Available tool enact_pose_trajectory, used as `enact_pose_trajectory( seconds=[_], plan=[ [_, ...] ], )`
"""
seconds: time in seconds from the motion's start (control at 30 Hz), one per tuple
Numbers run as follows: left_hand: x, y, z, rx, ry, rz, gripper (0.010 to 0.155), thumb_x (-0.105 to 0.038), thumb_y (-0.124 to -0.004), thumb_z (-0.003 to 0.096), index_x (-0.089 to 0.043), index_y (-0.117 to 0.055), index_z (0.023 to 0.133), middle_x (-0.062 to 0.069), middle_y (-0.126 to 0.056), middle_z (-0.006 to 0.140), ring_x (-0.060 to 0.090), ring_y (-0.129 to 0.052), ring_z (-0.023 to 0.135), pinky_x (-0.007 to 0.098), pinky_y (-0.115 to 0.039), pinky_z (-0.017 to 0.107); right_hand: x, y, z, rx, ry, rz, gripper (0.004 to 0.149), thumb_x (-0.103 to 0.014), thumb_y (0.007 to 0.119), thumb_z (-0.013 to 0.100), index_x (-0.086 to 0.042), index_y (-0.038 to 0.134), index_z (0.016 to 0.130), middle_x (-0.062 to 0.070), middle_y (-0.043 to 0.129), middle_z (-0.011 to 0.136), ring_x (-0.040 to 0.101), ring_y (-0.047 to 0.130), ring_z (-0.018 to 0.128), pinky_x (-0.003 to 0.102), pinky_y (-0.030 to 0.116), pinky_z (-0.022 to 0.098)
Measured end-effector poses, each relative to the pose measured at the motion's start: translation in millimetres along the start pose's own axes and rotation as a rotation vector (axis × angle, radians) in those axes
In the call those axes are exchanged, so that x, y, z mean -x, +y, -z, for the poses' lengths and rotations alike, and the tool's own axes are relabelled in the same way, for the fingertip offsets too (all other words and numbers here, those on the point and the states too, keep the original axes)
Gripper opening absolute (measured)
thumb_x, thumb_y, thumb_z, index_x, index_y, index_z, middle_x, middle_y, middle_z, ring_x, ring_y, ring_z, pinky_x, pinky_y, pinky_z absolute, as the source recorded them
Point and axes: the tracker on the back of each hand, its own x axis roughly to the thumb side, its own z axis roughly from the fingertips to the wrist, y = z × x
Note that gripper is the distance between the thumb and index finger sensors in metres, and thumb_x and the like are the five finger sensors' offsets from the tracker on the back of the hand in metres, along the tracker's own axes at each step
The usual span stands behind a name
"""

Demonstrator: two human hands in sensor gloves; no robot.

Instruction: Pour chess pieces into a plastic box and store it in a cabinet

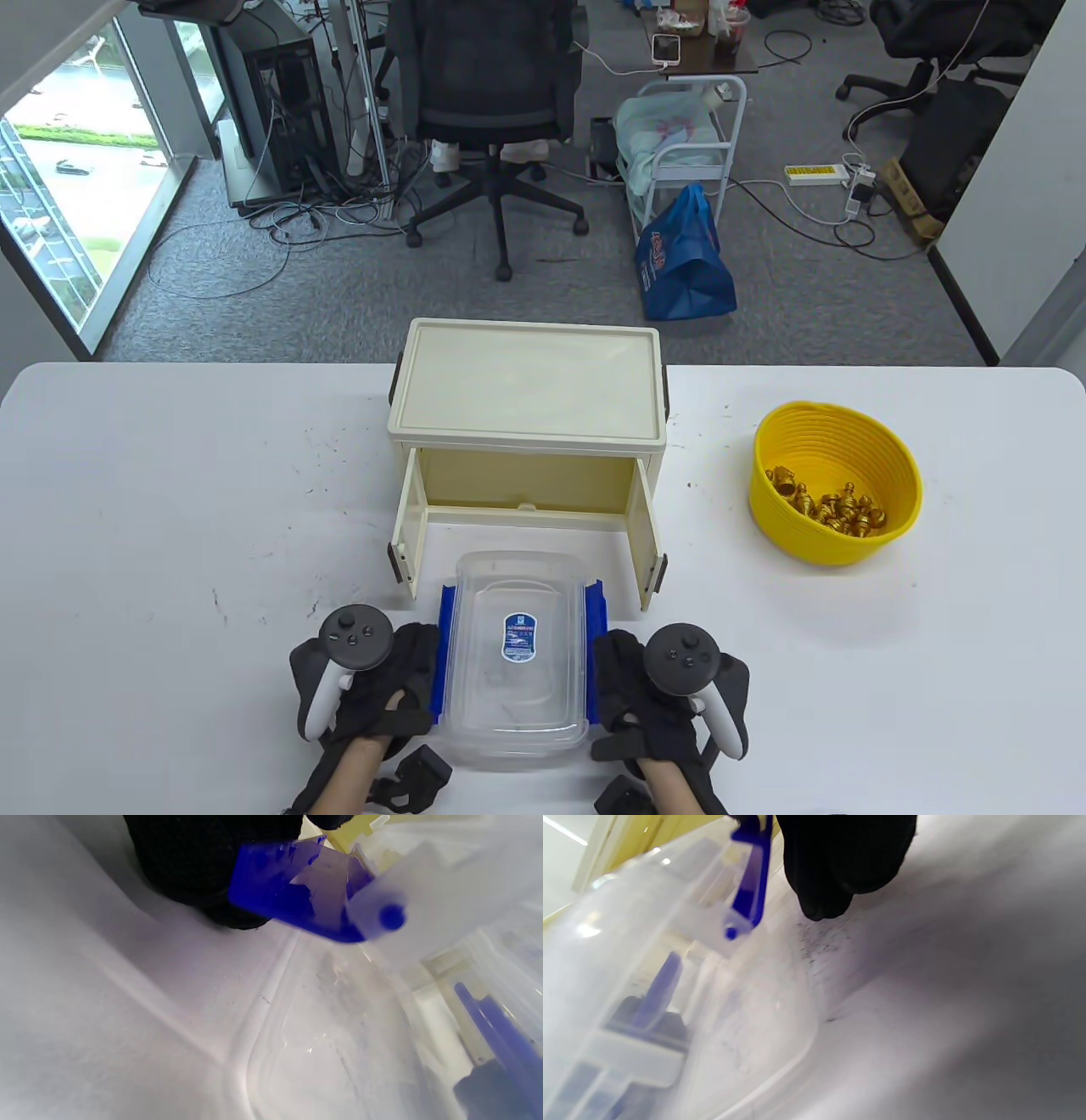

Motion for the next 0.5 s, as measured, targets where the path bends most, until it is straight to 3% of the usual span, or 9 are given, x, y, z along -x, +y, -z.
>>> enact_pose_trajectory(
  seconds=[0.1, 0.23, 0.33, 0.43, 0.5],
  plan=[
    [0.2, 3.6, -1.8, -0.015, -0.005, -0.009, 0.054, -0.034, -0.053, 0.0737, 0.001, -0.066, 0.113, 0.02, -0.089, 0.09, 0.029, -0.099, 0.064, 0.038, -0.09, 0.044, 1.0, -2.7, -2.0, -0.009, 0.004, -0.042, 0.056, -0.035, 0.063, 0.067, 0.006, 0.057, 0.104, 0.021, 0.083, 0.089, 0.031, 0.096, 0.062, 0.04, 0.08, 0.045],
    [-4.5, 11.6, -13.5, -0.118, -0.06, 0.006, 0.058, -0.035, -0.055, 0.0735, 0.004, -0.06, 0.117, 0.027, -0.08, 0.1, 0.038, -0.091, 0.076, 0.047, -0.085, 0.052, -2.2, -6.7, -7.1, 0.034, -0.014, -0.064, 0.06, -0.039, 0.062, 0.067, 0.004, 0.051, 0.109, 0.024, 0.075, 0.098, 0.039, 0.09, 0.074, 0.047, 0.075, 0.052],
    [-16.5, 15.2, -25.9, -0.177, -0.133, 0.057, 0.062, -0.04, -0.059, 0.0723, 0.003, -0.061, 0.117, 0.028, -0.079, 0.1, 0.039, -0.09, 0.077, 0.048, -0.084, 0.054, 0.3, -7.4, -7.0, -0.007, -0.076, -0.005, 0.066, -0.044, 0.058, 0.067, 0.002, 0.043, 0.112, 0.029, 0.063, 0.107, 0.047, 0.078, 0.086, 0.054, 0.068, 0.06],
    [-25.6, 12.6, -28.8, -0.124, -0.16, 0.06, 0.072, -0.05, -0.064, 0.0687, 0.003, -0.061, 0.117, 0.029, -0.078, 0.101, 0.041, -0.089, 0.078, 0.05, -0.084, 0.055, 4.1, -7.2, -4.3, -0.11, -0.175, 0.081, 0.069, -0.047, 0.055, 0.067, -0.002, 0.035, 0.115, 0.029, 0.047, 0.115, 0.053, 0.055, 0.1, 0.062, 0.053, 0.068],
    [-32.4, 6.4, -24.1, 0.003, -0.124, 0.105, 0.079, -0.055, -0.065, 0.0665, 0.004, -0.059, 0.119, 0.031, -0.076, 0.103, 0.043, -0.087, 0.08, 0.051, -0.083, 0.056, 6.7, -8.2, -3.4, -0.128, -0.192, 0.112, 0.071, -0.05, 0.055, 0.067, -0.002, 0.034, 0.116, 0.03, 0.041, 0.117, 0.055, 0.049, 0.102, 0.064, 0.05, 0.069]
  ],
)
